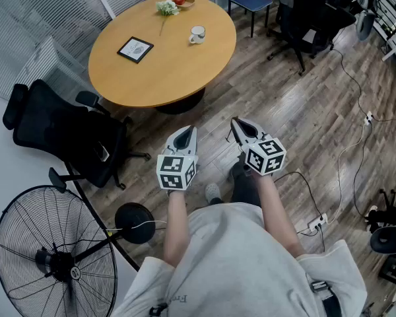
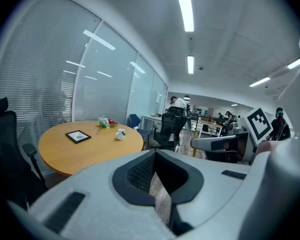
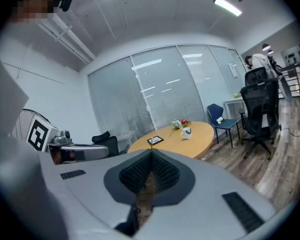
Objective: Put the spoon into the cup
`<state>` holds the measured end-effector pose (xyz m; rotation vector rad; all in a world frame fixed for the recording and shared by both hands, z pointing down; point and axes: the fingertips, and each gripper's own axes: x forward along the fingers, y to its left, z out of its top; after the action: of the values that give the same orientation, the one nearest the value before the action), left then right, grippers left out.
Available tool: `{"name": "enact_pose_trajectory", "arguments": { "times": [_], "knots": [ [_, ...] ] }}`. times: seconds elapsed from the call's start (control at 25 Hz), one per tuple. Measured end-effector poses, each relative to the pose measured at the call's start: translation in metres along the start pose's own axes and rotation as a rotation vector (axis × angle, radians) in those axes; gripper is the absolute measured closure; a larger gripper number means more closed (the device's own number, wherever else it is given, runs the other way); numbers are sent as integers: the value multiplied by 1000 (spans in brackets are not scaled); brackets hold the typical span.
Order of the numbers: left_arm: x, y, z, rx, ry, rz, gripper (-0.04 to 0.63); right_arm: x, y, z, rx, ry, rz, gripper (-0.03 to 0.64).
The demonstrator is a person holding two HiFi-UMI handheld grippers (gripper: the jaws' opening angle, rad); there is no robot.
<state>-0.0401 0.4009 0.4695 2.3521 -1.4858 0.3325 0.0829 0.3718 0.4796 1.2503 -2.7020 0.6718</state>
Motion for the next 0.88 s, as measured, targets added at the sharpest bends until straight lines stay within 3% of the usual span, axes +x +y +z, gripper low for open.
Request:
{"name": "enact_pose_trajectory", "arguments": {
  "times": [0.2, 0.36, 0.68, 0.88],
  "knots": [
    [12, 10, 2, -18, -12, 4, 588, 6, -11, 3, 14, -9, -10, 621],
    [28, 12, 9, -46, -15, -37, 588, 6, -26, 17, 44, -62, -32, 621],
    [64, 29, 38, -3, -10, -41, 588, 24, -74, 57, 47, -116, -67, 621],
    [96, 43, 53, -6, -6, -35, 588, 57, -99, 79, 34, -106, -43, 621]
  ]
}}
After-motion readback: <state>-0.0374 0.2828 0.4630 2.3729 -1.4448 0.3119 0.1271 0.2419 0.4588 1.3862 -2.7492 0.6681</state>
